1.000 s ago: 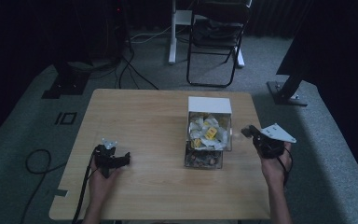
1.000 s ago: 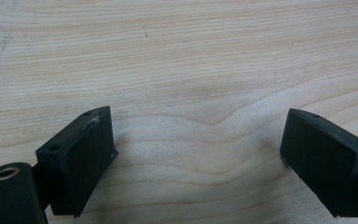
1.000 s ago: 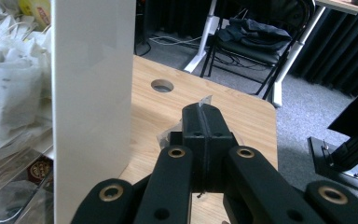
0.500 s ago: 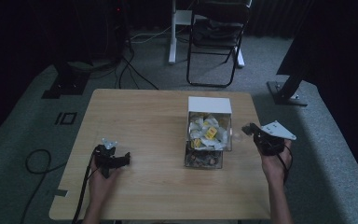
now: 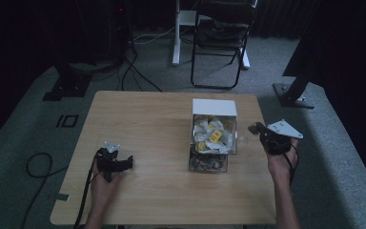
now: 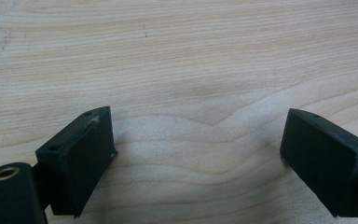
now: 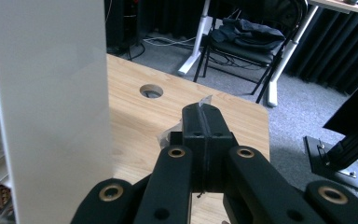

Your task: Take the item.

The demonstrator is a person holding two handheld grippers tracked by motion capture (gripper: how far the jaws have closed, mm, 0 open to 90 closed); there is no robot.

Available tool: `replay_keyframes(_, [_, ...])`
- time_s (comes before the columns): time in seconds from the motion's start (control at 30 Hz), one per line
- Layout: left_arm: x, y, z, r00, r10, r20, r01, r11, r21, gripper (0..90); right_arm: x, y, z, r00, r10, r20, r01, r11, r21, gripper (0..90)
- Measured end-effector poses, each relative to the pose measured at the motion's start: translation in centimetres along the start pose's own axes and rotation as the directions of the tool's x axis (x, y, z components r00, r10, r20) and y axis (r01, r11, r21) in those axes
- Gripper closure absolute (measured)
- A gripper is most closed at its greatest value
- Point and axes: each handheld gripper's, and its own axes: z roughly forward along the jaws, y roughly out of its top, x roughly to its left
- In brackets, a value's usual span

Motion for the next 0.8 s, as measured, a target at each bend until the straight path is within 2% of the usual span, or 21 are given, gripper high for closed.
replay_keyframes(0.4, [0.0, 0.0, 0.0, 1.0000, 0.000, 0.000, 0.000, 1.0000, 0.000, 10.7, -0.6, 0.2, 0.9, 1.0000, 0.002, 0.009, -0.002, 1.000, 0.009, 90.0])
replay_keyframes(0.8, [0.0, 0.0, 0.0, 1.0000, 0.000, 0.000, 0.000, 1.0000, 0.000, 10.7, -1.2, 0.0, 2.3, 0.9998, 0.003, 0.017, -0.003, 0.999, 0.046, 90.0])
